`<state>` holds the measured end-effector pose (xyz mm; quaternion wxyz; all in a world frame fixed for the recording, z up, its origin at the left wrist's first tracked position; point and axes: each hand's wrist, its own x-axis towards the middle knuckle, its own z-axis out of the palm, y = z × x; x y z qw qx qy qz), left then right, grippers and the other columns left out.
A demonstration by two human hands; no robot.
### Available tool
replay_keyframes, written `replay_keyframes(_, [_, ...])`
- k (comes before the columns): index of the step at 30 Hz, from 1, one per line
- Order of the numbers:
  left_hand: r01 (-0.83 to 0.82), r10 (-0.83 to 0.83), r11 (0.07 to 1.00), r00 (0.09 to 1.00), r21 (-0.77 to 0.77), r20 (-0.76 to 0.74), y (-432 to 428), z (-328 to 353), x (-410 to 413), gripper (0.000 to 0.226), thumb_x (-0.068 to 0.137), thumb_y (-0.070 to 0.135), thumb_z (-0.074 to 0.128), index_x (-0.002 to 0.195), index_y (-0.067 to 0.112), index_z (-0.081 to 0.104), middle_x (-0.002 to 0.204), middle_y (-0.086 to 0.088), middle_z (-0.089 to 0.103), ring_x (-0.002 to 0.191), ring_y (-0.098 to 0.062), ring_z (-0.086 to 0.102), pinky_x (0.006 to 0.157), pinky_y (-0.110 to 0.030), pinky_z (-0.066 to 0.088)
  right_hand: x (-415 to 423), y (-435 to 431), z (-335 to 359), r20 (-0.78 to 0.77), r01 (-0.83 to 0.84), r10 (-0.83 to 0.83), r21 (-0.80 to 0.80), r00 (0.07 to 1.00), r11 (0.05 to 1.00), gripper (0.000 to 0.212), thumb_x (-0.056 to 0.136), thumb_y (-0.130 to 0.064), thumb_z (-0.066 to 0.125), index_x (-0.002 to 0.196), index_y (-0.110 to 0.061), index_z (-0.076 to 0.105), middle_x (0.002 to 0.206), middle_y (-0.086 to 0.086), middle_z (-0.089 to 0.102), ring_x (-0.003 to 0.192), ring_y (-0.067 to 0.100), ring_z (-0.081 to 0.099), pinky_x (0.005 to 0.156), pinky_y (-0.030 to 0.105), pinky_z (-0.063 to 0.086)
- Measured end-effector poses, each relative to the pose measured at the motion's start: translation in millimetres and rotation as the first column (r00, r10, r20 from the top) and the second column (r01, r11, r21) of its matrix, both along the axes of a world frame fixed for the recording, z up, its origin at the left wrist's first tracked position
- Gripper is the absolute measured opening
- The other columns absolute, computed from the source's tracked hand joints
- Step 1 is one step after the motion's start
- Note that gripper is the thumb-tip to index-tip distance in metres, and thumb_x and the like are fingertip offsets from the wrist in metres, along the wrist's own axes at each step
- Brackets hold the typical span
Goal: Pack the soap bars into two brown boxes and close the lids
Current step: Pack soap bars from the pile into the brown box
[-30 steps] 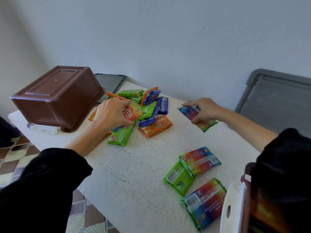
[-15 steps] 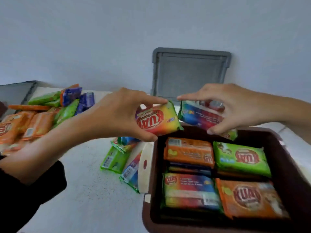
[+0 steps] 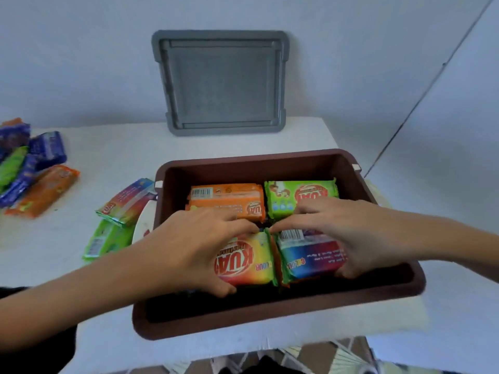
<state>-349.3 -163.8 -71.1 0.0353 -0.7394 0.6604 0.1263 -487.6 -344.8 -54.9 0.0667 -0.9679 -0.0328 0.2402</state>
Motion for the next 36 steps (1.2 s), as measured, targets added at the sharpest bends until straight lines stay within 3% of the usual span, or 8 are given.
replay_keyframes(3, [-0.015, 0.015, 1.000, 1.000, 0.017, -0.001, 1, -8, -4, 0.086, 0.070, 0.063, 0.063, 0.140, 0.044, 0.017, 0.135, 0.021, 0.035, 0.121, -0.003, 0.039, 0.091, -0.023, 0.041, -3, 0, -9, 0.017, -0.033, 0.033, 0.005, 0.999, 0.999, 0.093, 0.073, -0.030, 0.073, 0.140, -0.046, 0.011, 0.132, -0.016, 0.027, 0.121, 0.004, 0.027, 0.095, 0.021, 0.034])
replay_keyframes(7, [-0.030, 0.030, 0.999, 0.999, -0.025, -0.018, 0, -11, -7, 0.085, 0.070, 0.064, 0.063, 0.141, 0.044, 0.019, 0.133, 0.021, 0.036, 0.122, -0.002, 0.038, 0.083, -0.018, 0.036, -5, -1, -11, 0.046, -0.051, 0.051, -0.004, 0.998, 0.999, 0.091, 0.073, -0.037, 0.073, 0.140, -0.045, 0.012, 0.134, -0.016, 0.028, 0.124, 0.005, 0.028, 0.100, 0.025, 0.037])
replay_keyframes(11, [-0.033, 0.033, 0.999, 0.999, -0.038, -0.010, -1, -12, -11, 0.085, 0.072, 0.063, 0.061, 0.141, 0.042, 0.016, 0.136, 0.018, 0.034, 0.123, -0.004, 0.035, 0.090, -0.021, 0.040, -6, 0, -11, 0.075, -0.054, 0.053, 0.001, 0.996, 0.999, 0.085, 0.074, -0.042, 0.069, 0.139, -0.045, 0.014, 0.131, -0.015, 0.030, 0.122, 0.006, 0.031, 0.095, 0.025, 0.040])
replay_keyframes(16, [-0.048, 0.046, 0.997, 0.999, -0.059, -0.027, 3, -15, -11, 0.084, 0.074, 0.063, 0.059, 0.141, 0.040, 0.016, 0.137, 0.018, 0.025, 0.122, -0.002, 0.035, 0.087, -0.021, 0.044, -6, -1, -13, 0.082, -0.057, 0.055, 0.017, 0.995, 0.998, 0.081, 0.075, -0.047, 0.067, 0.138, -0.046, 0.017, 0.129, -0.015, 0.031, 0.121, 0.006, 0.032, 0.095, 0.025, 0.039])
replay_keyframes(25, [-0.045, 0.044, 0.999, 0.999, -0.030, -0.003, 3, -20, -9, 0.085, 0.077, 0.066, 0.052, 0.145, 0.039, 0.007, 0.139, 0.014, 0.033, 0.124, -0.006, 0.034, 0.094, -0.024, 0.040, 0, -5, -18, 0.079, -0.061, 0.054, 0.081, 0.995, 0.995, 0.074, 0.075, -0.053, 0.065, 0.135, -0.049, 0.021, 0.125, -0.018, 0.031, 0.112, 0.000, 0.030, 0.084, 0.017, 0.030])
replay_keyframes(29, [-0.023, 0.022, 1.000, 1.000, -0.013, -0.016, 2, -19, -6, 0.086, 0.075, 0.069, 0.052, 0.144, 0.040, 0.010, 0.138, 0.016, 0.033, 0.125, -0.004, 0.033, 0.087, -0.019, 0.034, 1, -7, -16, 0.063, -0.037, 0.029, 0.134, 0.998, 0.990, 0.077, 0.074, -0.055, 0.065, 0.136, -0.050, 0.020, 0.128, -0.021, 0.031, 0.116, -0.002, 0.030, 0.094, 0.018, 0.034])
replay_keyframes(33, [-0.067, 0.044, 0.992, 0.978, -0.107, -0.206, 1, -3, 6, 0.070, 0.074, 0.068, 0.051, 0.136, 0.044, 0.032, 0.130, 0.023, 0.044, 0.116, 0.007, 0.042, 0.092, -0.016, 0.042, 8, -14, -10, 0.134, 0.033, -0.069, 0.250, 0.989, 0.968, 0.076, 0.069, -0.067, 0.060, 0.135, -0.051, 0.025, 0.128, -0.028, 0.034, 0.119, -0.008, 0.033, 0.103, 0.021, 0.034])
replay_keyframes(36, [-0.219, 0.078, 0.925, 0.910, -0.312, -0.408, -6, 18, 30, 0.046, 0.076, 0.058, 0.057, 0.119, 0.041, 0.055, 0.105, 0.024, 0.060, 0.097, 0.007, 0.058, 0.076, -0.015, 0.052, 23, -25, 3, 0.269, 0.099, -0.209, 0.371, 0.940, 0.923, 0.061, 0.073, -0.059, 0.062, 0.128, -0.055, 0.035, 0.117, -0.031, 0.042, 0.110, -0.012, 0.043, 0.093, 0.015, 0.041])
